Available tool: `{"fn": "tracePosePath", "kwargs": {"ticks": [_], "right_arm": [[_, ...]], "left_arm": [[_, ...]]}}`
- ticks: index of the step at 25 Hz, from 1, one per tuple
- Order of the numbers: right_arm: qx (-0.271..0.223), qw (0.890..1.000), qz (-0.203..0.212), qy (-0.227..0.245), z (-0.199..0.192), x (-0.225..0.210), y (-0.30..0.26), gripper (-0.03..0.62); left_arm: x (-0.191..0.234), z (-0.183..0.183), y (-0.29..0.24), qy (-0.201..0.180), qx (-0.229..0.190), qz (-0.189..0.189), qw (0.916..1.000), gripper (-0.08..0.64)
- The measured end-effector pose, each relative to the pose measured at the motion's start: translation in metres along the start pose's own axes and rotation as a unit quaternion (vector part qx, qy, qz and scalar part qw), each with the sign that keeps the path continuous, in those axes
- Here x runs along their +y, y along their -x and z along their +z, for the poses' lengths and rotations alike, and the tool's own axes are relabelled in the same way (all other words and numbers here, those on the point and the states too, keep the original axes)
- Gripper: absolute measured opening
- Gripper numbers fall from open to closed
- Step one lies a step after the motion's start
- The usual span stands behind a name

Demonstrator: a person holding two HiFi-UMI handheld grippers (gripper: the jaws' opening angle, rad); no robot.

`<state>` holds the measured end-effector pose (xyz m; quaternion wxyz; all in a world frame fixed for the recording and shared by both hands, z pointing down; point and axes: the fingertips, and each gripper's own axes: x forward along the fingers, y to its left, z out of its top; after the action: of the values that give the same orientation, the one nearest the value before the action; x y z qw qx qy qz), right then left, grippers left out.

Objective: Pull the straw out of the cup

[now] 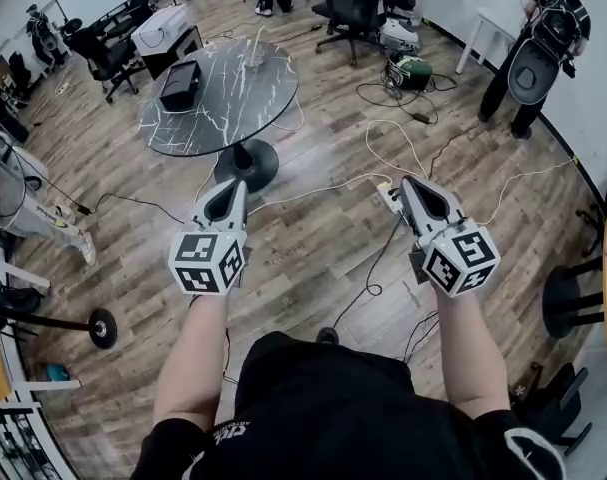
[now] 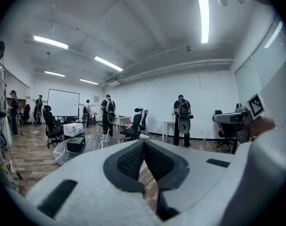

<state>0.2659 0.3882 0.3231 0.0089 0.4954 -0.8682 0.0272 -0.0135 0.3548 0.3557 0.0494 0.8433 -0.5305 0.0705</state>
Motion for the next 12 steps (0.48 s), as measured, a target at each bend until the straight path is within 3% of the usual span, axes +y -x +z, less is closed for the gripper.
{"fn": "tracePosePath", "kwargs": {"ticks": [12], "right_arm": [[0.004,1.0,0.009,-0.027,-0.012,-0.007,0.0,0.005]], "left_arm": [[-0.014,-0.006,-0.009,-0.001,0.002,0.001,1.0,0.011]]}}
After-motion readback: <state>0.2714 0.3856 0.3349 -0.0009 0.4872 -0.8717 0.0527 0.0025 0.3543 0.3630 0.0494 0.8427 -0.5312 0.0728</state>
